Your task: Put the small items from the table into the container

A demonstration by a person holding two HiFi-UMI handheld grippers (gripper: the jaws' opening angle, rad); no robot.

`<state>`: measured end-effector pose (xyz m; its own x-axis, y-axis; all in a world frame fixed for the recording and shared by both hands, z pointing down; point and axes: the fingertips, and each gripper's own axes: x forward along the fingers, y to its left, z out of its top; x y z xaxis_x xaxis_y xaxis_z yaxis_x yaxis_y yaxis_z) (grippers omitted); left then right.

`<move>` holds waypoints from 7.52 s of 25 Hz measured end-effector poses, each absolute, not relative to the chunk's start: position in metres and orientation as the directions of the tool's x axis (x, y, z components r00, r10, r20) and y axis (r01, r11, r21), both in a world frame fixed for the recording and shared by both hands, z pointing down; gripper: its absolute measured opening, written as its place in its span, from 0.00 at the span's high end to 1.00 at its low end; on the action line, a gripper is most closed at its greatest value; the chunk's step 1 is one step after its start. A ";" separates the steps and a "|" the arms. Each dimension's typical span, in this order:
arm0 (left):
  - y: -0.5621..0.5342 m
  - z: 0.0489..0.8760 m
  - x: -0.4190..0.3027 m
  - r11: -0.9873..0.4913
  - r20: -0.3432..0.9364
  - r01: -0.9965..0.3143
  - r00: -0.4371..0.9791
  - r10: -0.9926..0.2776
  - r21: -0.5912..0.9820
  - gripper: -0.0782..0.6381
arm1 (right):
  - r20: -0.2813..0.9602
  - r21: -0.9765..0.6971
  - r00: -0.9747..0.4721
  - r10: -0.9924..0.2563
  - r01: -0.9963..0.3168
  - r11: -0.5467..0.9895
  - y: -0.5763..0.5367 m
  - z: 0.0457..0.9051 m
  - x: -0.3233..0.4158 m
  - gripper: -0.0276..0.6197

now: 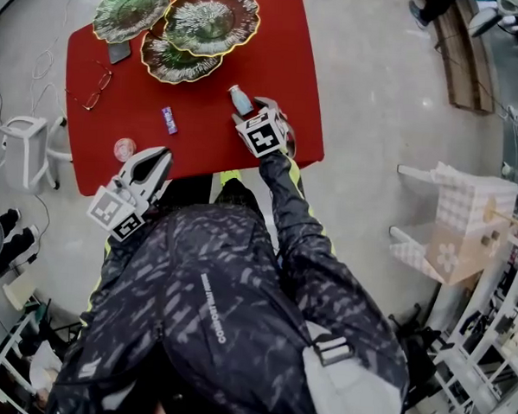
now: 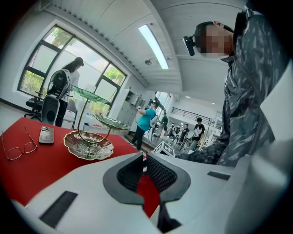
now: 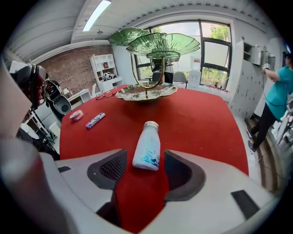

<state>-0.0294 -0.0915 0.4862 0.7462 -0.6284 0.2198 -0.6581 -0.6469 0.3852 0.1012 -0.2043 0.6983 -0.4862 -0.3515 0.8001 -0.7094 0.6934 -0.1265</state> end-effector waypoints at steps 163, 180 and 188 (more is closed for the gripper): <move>-0.085 0.448 -0.067 -0.553 0.011 -0.732 0.607 -0.795 0.397 0.87 | 0.672 -0.009 -0.626 -0.395 -0.541 0.841 -0.213 0.527 0.009 0.67; -0.071 0.461 -0.094 -0.504 0.036 -0.760 0.566 -0.824 0.410 0.87 | 0.701 -0.108 -0.670 -0.245 -0.439 0.892 -0.166 0.566 -0.047 0.67; -0.067 0.467 -0.110 -0.477 0.061 -0.770 0.550 -0.833 0.423 0.87 | 0.730 -0.167 -0.663 -0.163 -0.405 0.899 -0.150 0.595 -0.068 0.67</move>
<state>-0.1103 -0.0671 0.4666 0.5500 -0.8329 0.0610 -0.7700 -0.4774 0.4233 -0.0682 -0.1503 0.5952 -0.6632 -0.1629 0.7305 -0.4048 0.8990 -0.1671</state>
